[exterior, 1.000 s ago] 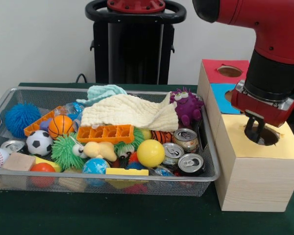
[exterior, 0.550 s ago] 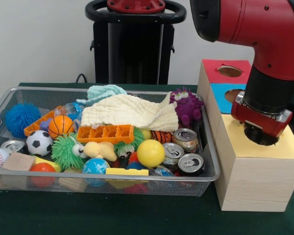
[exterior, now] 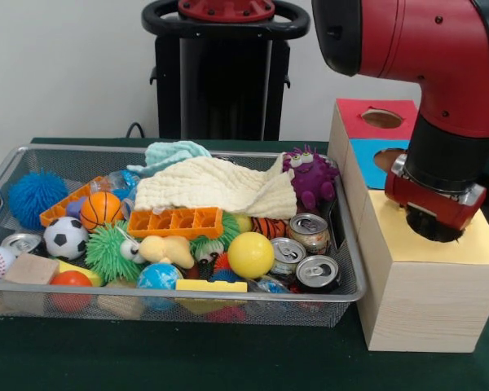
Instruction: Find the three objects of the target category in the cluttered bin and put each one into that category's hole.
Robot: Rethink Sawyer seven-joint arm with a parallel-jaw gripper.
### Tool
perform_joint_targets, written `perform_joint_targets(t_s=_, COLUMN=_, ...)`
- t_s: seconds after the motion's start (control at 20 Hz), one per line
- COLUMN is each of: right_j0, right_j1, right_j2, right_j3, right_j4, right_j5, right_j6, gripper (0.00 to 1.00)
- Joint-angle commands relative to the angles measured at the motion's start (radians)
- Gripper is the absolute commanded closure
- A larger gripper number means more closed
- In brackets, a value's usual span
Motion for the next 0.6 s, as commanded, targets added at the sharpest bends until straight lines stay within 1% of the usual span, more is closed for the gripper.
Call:
perform_joint_targets(t_s=0.05, right_j0=-0.064, right_j1=-0.1, right_j2=0.116, right_j3=0.079, right_j4=-0.028, right_j5=0.224, right_j6=0.002, gripper=1.0)
perform_joint_targets(t_s=0.15, right_j0=-0.074, right_j1=-0.132, right_j2=0.114, right_j3=0.055, right_j4=-0.034, right_j5=0.283, right_j6=-0.005, gripper=1.0)
perform_joint_targets(t_s=0.3, right_j0=-0.085, right_j1=-0.161, right_j2=0.111, right_j3=0.027, right_j4=-0.041, right_j5=0.328, right_j6=-0.011, gripper=1.0)
perform_joint_targets(t_s=0.4, right_j0=-0.082, right_j1=-0.174, right_j2=0.1, right_j3=0.018, right_j4=-0.056, right_j5=0.328, right_j6=-0.011, gripper=1.0)
perform_joint_targets(t_s=0.5, right_j0=-0.081, right_j1=-0.182, right_j2=0.093, right_j3=0.003, right_j4=-0.064, right_j5=0.358, right_j6=-0.001, gripper=1.0)
perform_joint_targets(t_s=0.6, right_j0=-0.077, right_j1=-0.191, right_j2=0.087, right_j3=-0.005, right_j4=-0.072, right_j5=0.364, right_j6=0.004, gripper=1.0)
